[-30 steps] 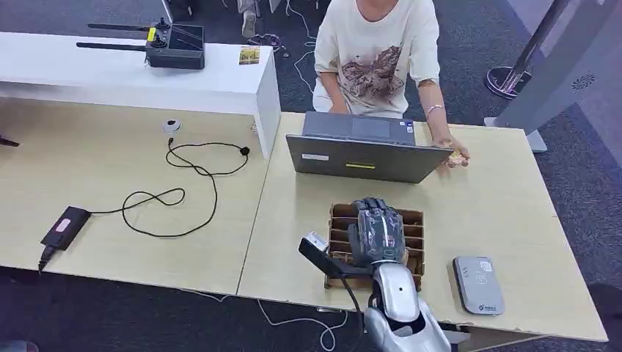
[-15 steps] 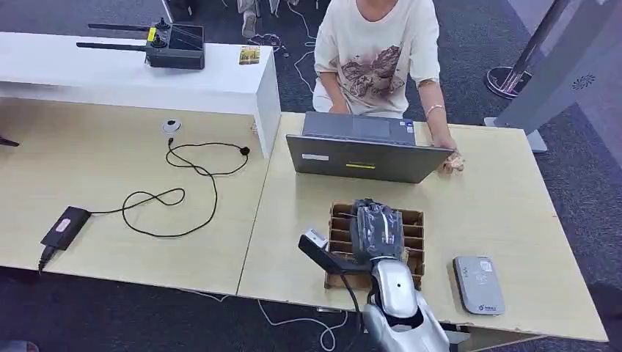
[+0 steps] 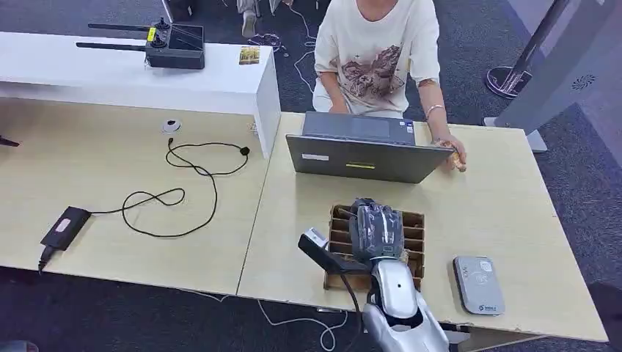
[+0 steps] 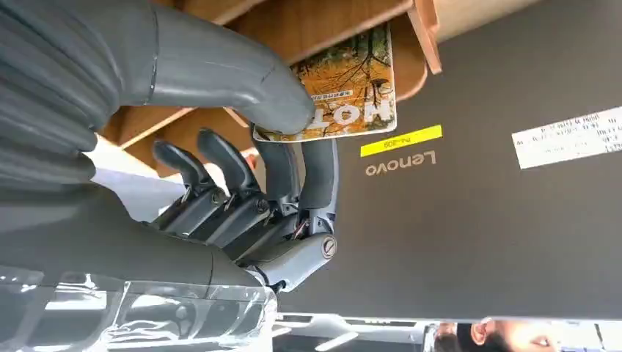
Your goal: Pass the card to the sensor for recognition and then transmit it.
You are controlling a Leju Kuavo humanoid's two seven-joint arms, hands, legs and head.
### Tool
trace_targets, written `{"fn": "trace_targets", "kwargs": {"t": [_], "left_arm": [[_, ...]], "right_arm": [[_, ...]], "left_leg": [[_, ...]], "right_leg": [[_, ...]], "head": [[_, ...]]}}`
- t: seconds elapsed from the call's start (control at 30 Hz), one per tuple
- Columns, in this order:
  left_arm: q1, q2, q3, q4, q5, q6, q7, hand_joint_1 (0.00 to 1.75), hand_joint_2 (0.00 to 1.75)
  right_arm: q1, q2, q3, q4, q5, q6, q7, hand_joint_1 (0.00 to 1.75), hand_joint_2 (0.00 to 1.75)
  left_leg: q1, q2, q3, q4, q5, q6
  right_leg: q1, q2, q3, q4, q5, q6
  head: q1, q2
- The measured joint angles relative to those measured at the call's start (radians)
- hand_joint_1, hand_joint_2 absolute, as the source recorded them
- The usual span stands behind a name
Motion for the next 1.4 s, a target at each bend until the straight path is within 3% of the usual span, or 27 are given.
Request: {"fn": "trace_targets", "kwargs": {"t": [0.13, 0.4, 0.87, 1.4], "left_arm": [[0.0, 0.0, 0.0, 0.0, 0.0, -0.001, 0.0, 0.0, 0.0], [0.0, 0.001, 0.0, 0.0, -0.001, -0.003, -0.011, 0.0, 0.0], [0.0, 0.003, 0.0, 0.0, -0.001, 0.003, -0.024, 0.0, 0.0], [0.001, 0.005, 0.0, 0.0, -0.001, 0.006, -0.03, 0.0, 0.0]], "right_arm": [[0.003, 0.0, -0.004, -0.012, -0.001, -0.011, -0.011, 1.75, 1.75], [0.02, -0.013, -0.004, -0.064, 0.015, -0.027, -0.098, 1.75, 1.75], [0.041, -0.064, 0.03, -0.13, 0.059, -0.053, -0.141, 1.75, 1.75], [0.094, -0.105, 0.026, -0.32, -0.067, -0.057, -0.195, 1.75, 1.75]], "left_leg": [[0.0, 0.0, 0.0, 0.0, 0.0, 0.0], [0.0, 0.0, 0.0, 0.0, 0.0, 0.0], [0.0, 0.0, 0.0, 0.0, 0.0, 0.0], [0.0, 0.0, 0.0, 0.0, 0.0, 0.0]], "right_leg": [[0.0, 0.0, 0.0, 0.0, 0.0, 0.0], [0.0, 0.0, 0.0, 0.0, 0.0, 0.0], [0.0, 0.0, 0.0, 0.0, 0.0, 0.0], [0.0, 0.0, 0.0, 0.0, 0.0, 0.0]], "head": [[0.0, 0.0], [0.0, 0.0], [0.0, 0.0], [0.0, 0.0]]}}
